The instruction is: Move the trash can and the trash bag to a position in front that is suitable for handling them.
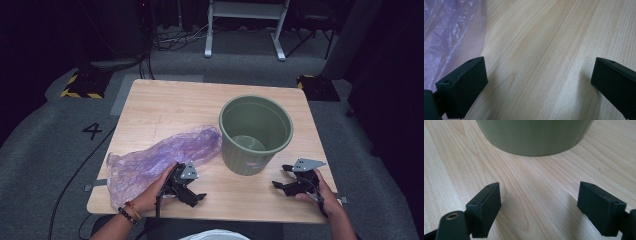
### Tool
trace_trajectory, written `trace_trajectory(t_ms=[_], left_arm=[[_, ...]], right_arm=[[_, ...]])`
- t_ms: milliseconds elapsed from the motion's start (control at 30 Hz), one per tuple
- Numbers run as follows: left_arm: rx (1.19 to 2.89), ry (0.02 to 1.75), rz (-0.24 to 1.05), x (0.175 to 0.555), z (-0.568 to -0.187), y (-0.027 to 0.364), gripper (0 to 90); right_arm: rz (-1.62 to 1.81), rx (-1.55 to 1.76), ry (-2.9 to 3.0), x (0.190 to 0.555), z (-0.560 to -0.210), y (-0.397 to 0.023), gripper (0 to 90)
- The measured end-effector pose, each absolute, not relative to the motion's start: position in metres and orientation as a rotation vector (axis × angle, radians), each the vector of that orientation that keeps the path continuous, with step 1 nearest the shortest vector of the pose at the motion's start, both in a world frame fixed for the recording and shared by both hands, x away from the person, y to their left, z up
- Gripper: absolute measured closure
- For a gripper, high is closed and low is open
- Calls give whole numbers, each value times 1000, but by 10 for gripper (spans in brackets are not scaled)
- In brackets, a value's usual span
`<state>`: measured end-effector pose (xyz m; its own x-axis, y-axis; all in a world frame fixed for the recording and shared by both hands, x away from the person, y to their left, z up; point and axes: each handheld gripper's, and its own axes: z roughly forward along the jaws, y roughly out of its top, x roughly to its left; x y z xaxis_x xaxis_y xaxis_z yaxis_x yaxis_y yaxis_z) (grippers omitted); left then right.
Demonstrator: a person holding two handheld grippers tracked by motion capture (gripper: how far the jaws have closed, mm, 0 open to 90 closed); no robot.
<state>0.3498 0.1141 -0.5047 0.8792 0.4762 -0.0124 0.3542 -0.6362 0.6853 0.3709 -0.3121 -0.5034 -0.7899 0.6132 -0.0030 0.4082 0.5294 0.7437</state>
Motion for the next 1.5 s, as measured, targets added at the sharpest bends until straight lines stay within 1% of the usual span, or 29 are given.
trace_trajectory(t_ms=[333, 367, 400, 433, 467, 500, 533, 567, 633, 700, 900, 967, 1067, 1133, 1400, 1500], left_arm=[[2334, 537, 199, 350, -505, 122, 4], [2334, 554, 209, 350, -504, 124, 6], [2334, 554, 209, 350, -504, 124, 24], [2329, 564, 226, 350, -503, 125, 85], [2316, 569, 238, 350, -502, 127, 85], [2306, 568, 232, 351, -501, 129, 169], [2311, 561, 233, 351, -500, 130, 208], [2320, 560, 232, 351, -501, 131, 138], [2319, 549, 226, 351, -500, 132, 170], [2324, 536, 244, 351, -499, 133, 156], [2317, 541, 266, 351, -494, 138, 161], [2313, 538, 293, 351, -491, 140, 162], [2317, 554, 289, 352, -488, 143, 164], [2319, 549, 319, 351, -485, 146, 161], [2282, 549, 356, 349, -472, 156, 166], [2278, 555, 394, 348, -466, 159, 164]], right_arm=[[1116, 856, 2508, 371, -503, -312, 187], [1116, 856, 2507, 371, -503, -312, 187], [1116, 856, 2507, 371, -503, -312, 187], [1116, 855, 2507, 371, -503, -312, 187], [1116, 855, 2507, 371, -503, -312, 187], [1117, 854, 2507, 371, -503, -312, 187], [1116, 855, 2507, 371, -503, -312, 187], [1117, 854, 2507, 371, -503, -312, 188], [1116, 856, 2507, 371, -503, -312, 188], [1117, 853, 2507, 371, -503, -312, 187], [1116, 854, 2507, 371, -503, -312, 187], [1116, 855, 2508, 371, -503, -312, 187], [1117, 854, 2508, 371, -503, -312, 187], [1116, 855, 2508, 371, -503, -312, 188], [1116, 855, 2508, 371, -503, -312, 187], [1117, 855, 2508, 371, -503, -312, 188]])
